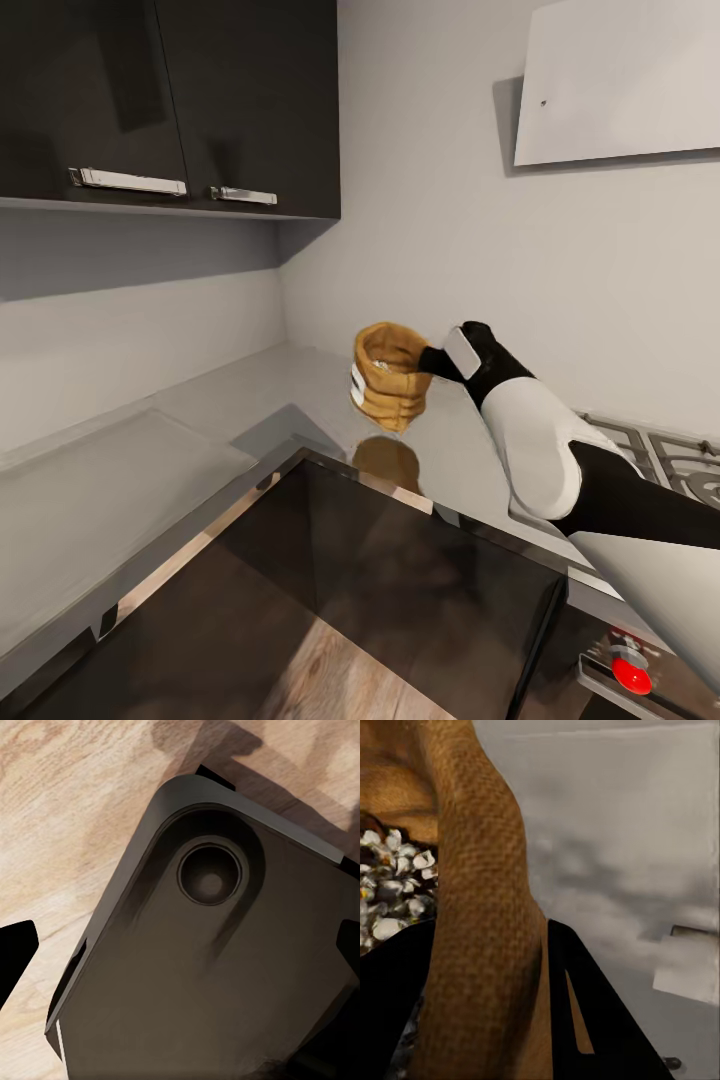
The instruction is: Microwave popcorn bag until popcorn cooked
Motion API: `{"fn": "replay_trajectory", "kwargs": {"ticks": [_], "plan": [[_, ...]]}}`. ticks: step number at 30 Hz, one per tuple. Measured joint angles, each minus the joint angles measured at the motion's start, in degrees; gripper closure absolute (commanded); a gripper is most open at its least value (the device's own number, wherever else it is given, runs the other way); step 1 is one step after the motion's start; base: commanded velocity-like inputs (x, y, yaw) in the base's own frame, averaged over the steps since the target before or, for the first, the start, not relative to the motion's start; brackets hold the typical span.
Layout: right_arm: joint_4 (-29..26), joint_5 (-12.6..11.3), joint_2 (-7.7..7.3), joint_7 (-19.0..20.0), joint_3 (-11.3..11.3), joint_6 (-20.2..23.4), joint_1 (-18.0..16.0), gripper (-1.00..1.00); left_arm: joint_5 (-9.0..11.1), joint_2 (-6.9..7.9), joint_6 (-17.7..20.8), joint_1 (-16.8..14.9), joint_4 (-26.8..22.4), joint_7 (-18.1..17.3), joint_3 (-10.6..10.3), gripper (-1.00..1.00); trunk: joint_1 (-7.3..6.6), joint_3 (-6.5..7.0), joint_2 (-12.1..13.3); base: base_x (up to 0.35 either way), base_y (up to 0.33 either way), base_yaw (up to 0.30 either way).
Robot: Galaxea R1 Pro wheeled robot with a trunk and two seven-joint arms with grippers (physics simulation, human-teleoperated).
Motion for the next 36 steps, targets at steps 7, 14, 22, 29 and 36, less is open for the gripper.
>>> {"fn": "replay_trajectory", "kwargs": {"ticks": [7,14,22,29,36], "plan": [[-16.6,-0.1,-0.03,-0.1,0.6,18.5,0.0,1.00,0.0,0.00,0.0,0.0,0.0,0.0,0.0,-1.00,0.00,-0.01,0.0,0.000,0.000,0.000],[-25.3,1.2,-0.02,-0.2,1.1,21.7,0.0,1.00,0.0,0.00,0.0,0.0,0.0,0.0,0.0,-1.00,0.00,-0.01,0.0,0.000,0.000,0.000],[-25.5,1.3,-0.02,-0.3,1.2,21.7,0.1,1.00,-0.5,-0.18,0.0,0.0,-0.2,0.0,-0.2,-1.00,0.03,-0.01,0.0,-0.144,0.000,0.000],[-25.2,1.6,-0.03,-1.8,1.0,21.8,0.1,1.00,-0.7,-0.33,0.0,0.0,-0.1,0.0,-0.2,-1.00,0.04,-0.01,0.0,-0.343,0.000,0.000],[-25.4,1.6,-0.26,-6.7,1.0,21.8,0.1,1.00,-0.6,-0.26,0.0,0.0,0.0,0.0,-0.3,-1.00,0.04,-0.01,0.0,-0.347,0.000,0.000]]}}
